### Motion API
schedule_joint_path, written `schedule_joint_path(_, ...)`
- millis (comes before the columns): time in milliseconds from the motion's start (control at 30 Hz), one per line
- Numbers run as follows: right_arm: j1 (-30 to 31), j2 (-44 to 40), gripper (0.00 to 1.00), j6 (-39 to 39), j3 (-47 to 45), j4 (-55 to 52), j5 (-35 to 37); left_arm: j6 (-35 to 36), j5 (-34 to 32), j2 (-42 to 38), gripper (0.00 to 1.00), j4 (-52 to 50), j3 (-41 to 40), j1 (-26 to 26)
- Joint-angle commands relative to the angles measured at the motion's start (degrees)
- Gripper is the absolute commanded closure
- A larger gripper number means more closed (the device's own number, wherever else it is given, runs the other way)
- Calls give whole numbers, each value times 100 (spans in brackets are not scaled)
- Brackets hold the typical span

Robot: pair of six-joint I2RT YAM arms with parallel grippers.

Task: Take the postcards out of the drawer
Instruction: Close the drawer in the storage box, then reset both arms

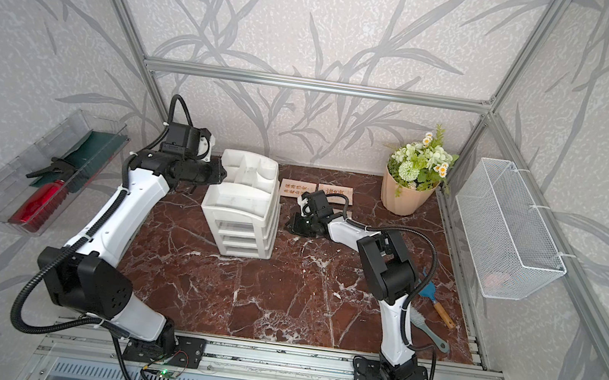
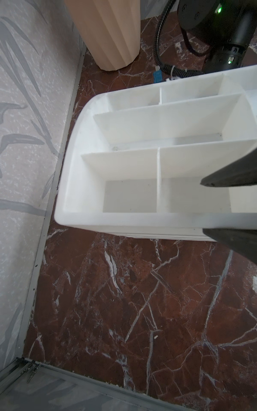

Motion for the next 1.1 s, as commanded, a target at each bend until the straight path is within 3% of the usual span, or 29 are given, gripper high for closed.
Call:
schedule_joint_path(0,-138,-557,74,-386,-181,-271,317,103,-63,11,68,-13,438,-9)
schedule_joint_path(200,-402,-1353,70,-770,-715,-432,734,212,-323,-155,63,-63,742,0)
schedule_joint_path(300,-483,-1810,65,-1032,-950,-574,1043,249,-503,-418,56,137,570,-2)
schedule_joint_path(533,-984,-3034,38,-1224,-1737,-441,1273,324,-1119,-1293,34,975,-170,3)
schedule_joint_path(767,-1437,-4200,11,-1832,-2015,-737,1651,564,-1509,-1532,22,1163,-79,18)
schedule_joint_path(800,-1515,-4315,1,-1907,-1957,-909,1710,563,-1599,-1511,3,1133,-47,18)
schedule_joint_path(900,-1866,-4597,1,-1830,-1915,-1170,1756,384,-2086,-1350,1,860,62,49)
schedule_joint_path(1067,-2533,-4855,1,-1637,-2024,-1316,1947,100,-2228,-1260,1,937,-422,243)
